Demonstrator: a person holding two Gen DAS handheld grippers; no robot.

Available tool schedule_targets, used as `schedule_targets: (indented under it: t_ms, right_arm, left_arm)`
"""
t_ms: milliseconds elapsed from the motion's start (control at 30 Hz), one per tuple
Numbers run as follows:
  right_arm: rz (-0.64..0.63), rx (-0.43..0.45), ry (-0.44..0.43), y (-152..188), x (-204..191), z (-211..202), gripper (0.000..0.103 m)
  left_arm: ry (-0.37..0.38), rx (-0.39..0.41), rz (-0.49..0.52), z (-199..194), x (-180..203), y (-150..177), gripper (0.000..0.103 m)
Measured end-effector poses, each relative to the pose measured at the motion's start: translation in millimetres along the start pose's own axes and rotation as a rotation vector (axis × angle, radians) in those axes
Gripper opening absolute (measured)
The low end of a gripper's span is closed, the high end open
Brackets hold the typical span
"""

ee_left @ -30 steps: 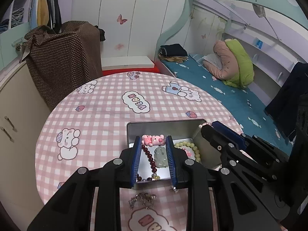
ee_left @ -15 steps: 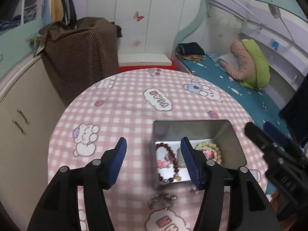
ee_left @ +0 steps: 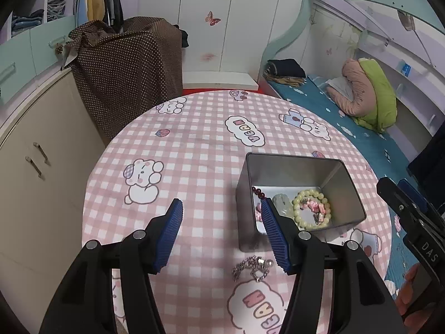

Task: Organize jewelry
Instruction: 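Open both grippers and withdraw them from the box toward the remaining jewelry, then grasp the silver chain with the left gripper while the right gripper grasps a pearl earring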

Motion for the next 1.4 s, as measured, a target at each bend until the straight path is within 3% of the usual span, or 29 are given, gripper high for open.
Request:
schedule_targets:
  t_ms: [167,667,900,1167,1400]
  right_arm:
    - [0.011,-0.019,0.018,10.6,6.1,-2.5,0.079]
    - [-0.008,-0.111,0.031,55.2,12.9,4.7,0.079]
    - [-0.015,-0.147,0.020,69.0,5.2,10.6,0.079]
    - [-0.053,-0.174,-0.003,78.9,-10.1,16.4,0.079]
    - [-0.067,-0.205,-0.009,88.0,-13.4,23.1,0.079]
  left_arm:
    - [0.001,-0.014,0.001,-2.7,0.1,10.0,0.063]
    - [0.050,-0.134,-0.014,19.5,-2.9,55.2,0.063]
    - [0.074,-0.134,-0.008,31.5,-10.8,62.0,0.063]
    - [0.025,-0.101,0.134,35.2,-2.8,68.0,0.061]
    - [0.039,-0.118,0.197,42.5,3.1,75.4,0.034]
Point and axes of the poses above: each gripper's, at about its wrist camera, not at the fingertips, and z roughly the way its jaws point, x to its right, y to its underside, the point moved 5 cm from there along z, roughly the way its jaws point, and after that the axes turned 13 degrees about y, right-handed, at the moved point
